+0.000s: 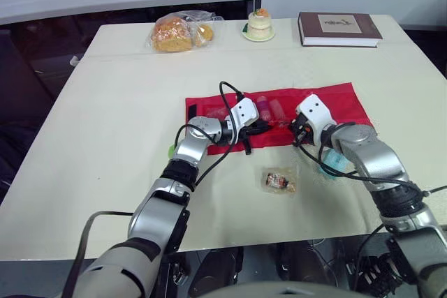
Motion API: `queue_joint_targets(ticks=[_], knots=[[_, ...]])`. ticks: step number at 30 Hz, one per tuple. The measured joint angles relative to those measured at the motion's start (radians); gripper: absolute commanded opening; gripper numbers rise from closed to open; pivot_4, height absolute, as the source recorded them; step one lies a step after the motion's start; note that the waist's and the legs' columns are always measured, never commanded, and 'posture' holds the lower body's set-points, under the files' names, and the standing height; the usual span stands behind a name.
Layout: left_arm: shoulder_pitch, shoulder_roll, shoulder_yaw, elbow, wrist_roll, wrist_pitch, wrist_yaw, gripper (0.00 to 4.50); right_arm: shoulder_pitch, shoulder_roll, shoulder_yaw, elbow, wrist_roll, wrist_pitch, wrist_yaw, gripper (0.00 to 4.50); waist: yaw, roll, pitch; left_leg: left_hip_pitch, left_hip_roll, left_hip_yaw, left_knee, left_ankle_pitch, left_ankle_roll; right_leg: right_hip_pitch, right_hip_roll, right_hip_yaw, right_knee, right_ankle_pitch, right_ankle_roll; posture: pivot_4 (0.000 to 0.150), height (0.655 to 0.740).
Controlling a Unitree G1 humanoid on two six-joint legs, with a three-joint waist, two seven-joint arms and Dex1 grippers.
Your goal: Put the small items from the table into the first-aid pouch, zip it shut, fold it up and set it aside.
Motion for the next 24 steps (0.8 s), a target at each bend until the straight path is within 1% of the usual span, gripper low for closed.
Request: queue_joint_targets(ticks=[5, 10, 14, 16, 17, 19, 22, 24], knots=[[0.000, 0.002, 0.000, 0.000, 0.000, -0.001, -0.001, 0.00, -0.026, 0.069, 0.041, 0.097, -0.056, -0.127, -0.023, 0.16, -0.002, 0.000, 0.000, 0.000, 0.000, 0.000, 0.000, 0.000, 0.000, 0.000, 0.000, 0.000, 0.000, 0.000, 0.000, 0.150, 0.7289], [-0.002, 0.005, 0.002, 0.000, 0.000, -0.005, 0.000, 0.00, -0.054, 0.129, 0.047, 0.186, -0.093, -0.211, -0.059, 0.16, -0.004, 0.000, 0.000, 0.000, 0.000, 0.000, 0.000, 0.000, 0.000, 0.000, 0.000, 0.000, 0.000, 0.000, 0.000, 0.150, 0.7289], [-0.005, 0.006, 0.002, 0.000, 0.000, -0.008, 0.000, 0.00, -0.054, 0.127, 0.046, 0.214, -0.112, -0.276, -0.057, 0.16, -0.004, 0.000, 0.000, 0.000, 0.000, 0.000, 0.000, 0.000, 0.000, 0.000, 0.001, 0.000, 0.000, 0.000, 0.000, 0.150, 0.7289], [-0.008, 0.006, 0.001, 0.002, 0.000, -0.011, 0.000, 0.00, -0.040, 0.106, 0.046, 0.187, -0.112, -0.287, -0.030, 0.16, -0.003, 0.000, 0.000, 0.000, 0.000, 0.000, 0.000, 0.000, 0.000, 0.000, 0.001, 0.000, 0.000, 0.000, 0.000, 0.150, 0.7289], [-0.010, 0.007, 0.003, 0.009, 0.000, -0.016, 0.001, 0.00, -0.007, 0.069, 0.044, 0.125, -0.094, -0.293, 0.017, 0.16, -0.001, 0.000, 0.000, 0.000, 0.000, 0.000, 0.000, 0.000, 0.000, 0.000, 0.001, 0.000, 0.000, 0.000, 0.000, 0.150, 0.7289], [-0.012, 0.012, 0.004, 0.019, 0.000, -0.017, 0.004, 0.00, 0.026, 0.041, 0.032, 0.068, -0.071, -0.295, 0.059, 0.16, -0.003, 0.000, 0.000, 0.000, 0.000, 0.000, 0.000, 0.000, 0.000, 0.000, 0.001, 0.000, -0.001, 0.000, 0.000, 0.150, 0.7289], [-0.020, 0.018, 0.005, 0.047, 0.000, -0.024, 0.012, 0.00, 0.133, -0.041, -0.042, -0.132, 0.059, -0.283, 0.185, 0.16, -0.001, 0.000, 0.000, 0.000, 0.000, 0.000, 0.000, 0.000, 0.000, 0.000, 0.001, 0.000, 0.000, 0.000, 0.000, 0.150, 0.7289], [-0.024, 0.017, 0.004, 0.054, 0.000, -0.027, 0.012, 0.00, 0.158, -0.082, -0.077, -0.189, 0.107, -0.270, 0.230, 0.16, 0.000, 0.000, 0.000, 0.001, 0.000, 0.000, 0.000, 0.000, 0.000, 0.001, 0.001, 0.000, 0.000, 0.000, 0.000, 0.150, 0.7289]])
